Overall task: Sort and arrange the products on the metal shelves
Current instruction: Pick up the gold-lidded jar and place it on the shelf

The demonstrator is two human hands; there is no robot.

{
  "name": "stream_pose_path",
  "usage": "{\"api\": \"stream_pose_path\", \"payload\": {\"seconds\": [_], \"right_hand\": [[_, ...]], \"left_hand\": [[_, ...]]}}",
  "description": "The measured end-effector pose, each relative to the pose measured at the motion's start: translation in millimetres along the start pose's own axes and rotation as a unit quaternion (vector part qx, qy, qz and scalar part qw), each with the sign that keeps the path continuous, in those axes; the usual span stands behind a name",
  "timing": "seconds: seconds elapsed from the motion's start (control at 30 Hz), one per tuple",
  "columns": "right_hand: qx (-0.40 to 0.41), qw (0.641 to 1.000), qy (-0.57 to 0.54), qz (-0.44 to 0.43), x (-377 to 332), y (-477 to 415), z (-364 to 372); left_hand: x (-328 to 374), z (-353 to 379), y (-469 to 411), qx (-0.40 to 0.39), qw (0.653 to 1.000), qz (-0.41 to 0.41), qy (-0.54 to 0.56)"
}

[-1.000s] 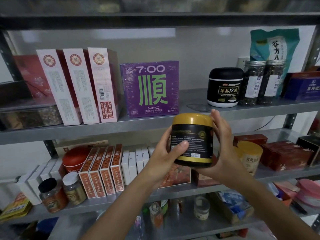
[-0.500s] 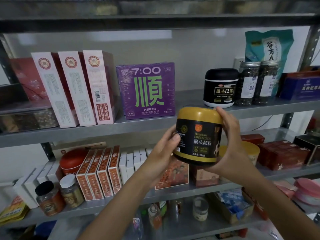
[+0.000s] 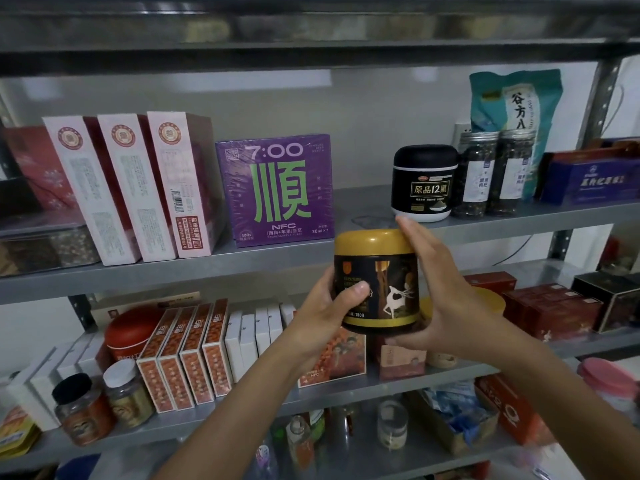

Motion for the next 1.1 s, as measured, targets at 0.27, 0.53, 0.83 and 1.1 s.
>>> {"api": "stream_pose_path", "payload": {"seconds": [0.27, 0.53, 0.83, 1.1], "right_hand": [[-0.015, 0.996, 0.085, -0.008, 4, -1, -24], [0.026, 0.992, 0.123, -0.014, 22, -10, -25], [0.096, 0.974, 0.206, 0.013, 57, -65, -18], [0.054, 0.959, 0.277, 0.015, 79, -109, 1]], "left_hand": [[2, 15, -17, -0.014, 1.0, 0.021, -0.017], [1, 17, -30, -0.001, 0.995, 0.071, -0.063], [-40, -40, -57, 0.185, 0.654, 0.223, -0.699], [-77, -70, -83, 0.231, 0.502, 0.218, -0.805]]}}
Point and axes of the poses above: each hand's wrist, its own y-axis away from the middle knuckle, its own z-axis out of the palm, x = y × z, the point moved 1 cm from there along -y, towards the middle knuckle, and after that the axes turned 3 degrees about y, right-handed, at the moved point
